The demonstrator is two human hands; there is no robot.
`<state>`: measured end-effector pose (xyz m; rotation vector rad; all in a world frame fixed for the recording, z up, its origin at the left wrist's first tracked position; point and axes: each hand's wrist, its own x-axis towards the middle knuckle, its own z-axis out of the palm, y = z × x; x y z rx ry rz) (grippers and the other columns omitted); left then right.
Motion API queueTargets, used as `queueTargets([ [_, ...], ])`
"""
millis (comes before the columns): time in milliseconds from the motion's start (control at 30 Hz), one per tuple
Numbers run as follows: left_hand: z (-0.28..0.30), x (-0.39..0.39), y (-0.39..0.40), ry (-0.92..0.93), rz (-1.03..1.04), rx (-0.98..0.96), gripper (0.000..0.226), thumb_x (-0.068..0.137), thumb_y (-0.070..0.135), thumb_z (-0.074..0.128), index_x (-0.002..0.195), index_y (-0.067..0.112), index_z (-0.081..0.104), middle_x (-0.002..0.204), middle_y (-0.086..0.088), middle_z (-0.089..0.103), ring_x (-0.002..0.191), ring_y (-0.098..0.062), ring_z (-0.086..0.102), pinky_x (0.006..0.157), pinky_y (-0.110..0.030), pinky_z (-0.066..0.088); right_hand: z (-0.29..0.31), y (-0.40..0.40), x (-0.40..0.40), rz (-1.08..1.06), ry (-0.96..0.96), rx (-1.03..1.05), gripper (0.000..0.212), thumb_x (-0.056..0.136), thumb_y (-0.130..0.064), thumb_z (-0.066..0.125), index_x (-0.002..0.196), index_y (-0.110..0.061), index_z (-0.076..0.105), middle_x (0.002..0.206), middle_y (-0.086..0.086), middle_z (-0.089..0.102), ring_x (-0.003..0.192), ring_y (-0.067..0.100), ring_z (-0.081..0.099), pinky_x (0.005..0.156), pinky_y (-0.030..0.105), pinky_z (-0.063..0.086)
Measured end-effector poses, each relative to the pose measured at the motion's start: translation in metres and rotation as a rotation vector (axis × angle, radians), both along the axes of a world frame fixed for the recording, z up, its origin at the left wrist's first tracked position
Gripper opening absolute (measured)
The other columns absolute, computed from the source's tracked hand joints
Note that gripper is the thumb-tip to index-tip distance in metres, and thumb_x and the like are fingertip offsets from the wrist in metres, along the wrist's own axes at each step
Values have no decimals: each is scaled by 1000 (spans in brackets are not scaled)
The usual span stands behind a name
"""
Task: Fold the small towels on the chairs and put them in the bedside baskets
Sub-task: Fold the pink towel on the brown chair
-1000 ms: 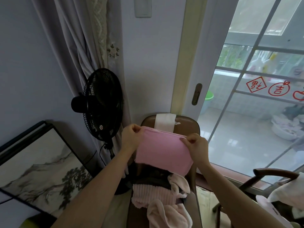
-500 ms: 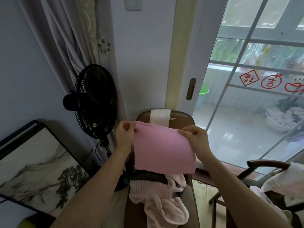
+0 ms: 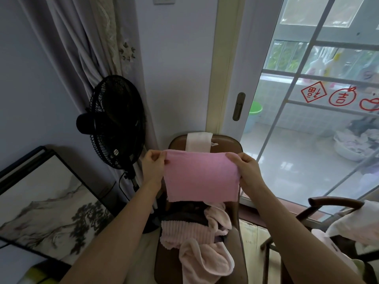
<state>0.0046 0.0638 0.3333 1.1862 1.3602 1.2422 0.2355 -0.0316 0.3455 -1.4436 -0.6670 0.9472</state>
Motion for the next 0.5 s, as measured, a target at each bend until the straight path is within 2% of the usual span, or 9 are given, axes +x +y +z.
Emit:
queueTargets([
  [100,-5,0,-1,-76,17,-31,12,96,13,56,102,3,56,89,0,58,78,-11,58,73,-23,49,-5,4,-1,-23,79,-4,11,84,-24,74,88,-17,67,101,2,64,96,23,60,85,41,54],
  [167,-10,-3,-2,-172,43,-68,12,95,11,57,106,6,57,90,1,58,81,-13,58,72,-23,49,-12,1,1,97,6,-92,13,85,-22,73,98,-23,70,111,2,62,104,25,60,91,44,55],
  [233,-13,-8,-1,-202,33,-77,16,93,12,60,109,12,60,93,2,60,87,-13,58,74,-23,48,-15,0,5,198,-109,-173,8,83,-16,74,89,-21,73,100,3,67,102,28,62,90,40,55],
  [300,-13,-12,0,-187,-22,-53,17,92,17,63,109,18,64,95,4,64,91,-13,60,81,-26,50,-13,2,10,147,-130,-143,2,83,-15,74,81,-17,74,86,3,70,94,27,65,84,35,55],
  [333,-14,-12,-2,-166,-72,-35,17,92,19,65,109,19,65,94,5,65,90,-11,61,81,-25,51,-13,3,10,101,-112,-109,3,84,-18,73,82,-16,75,84,3,71,91,26,66,82,34,55],
  [400,-21,-7,-11,0,-193,-25,14,91,20,66,105,19,67,89,8,67,88,-12,63,74,-18,51,-23,2,7,78,-96,-127,9,86,-23,72,87,-15,76,87,4,72,92,28,68,83,39,58],
  [467,-38,-6,-25,143,-207,-69,7,91,17,65,97,19,68,85,11,66,87,-14,62,68,-14,48,-45,-9,1,80,-47,-194,13,85,-27,73,89,-16,76,92,7,71,97,32,66,86,48,57],
  [500,-45,-8,-26,151,-204,-80,6,91,18,65,96,19,69,84,11,66,84,-13,61,68,-14,48,-54,-13,2,70,-6,-184,13,85,-30,73,88,-18,76,92,5,71,97,30,65,88,50,56],
])
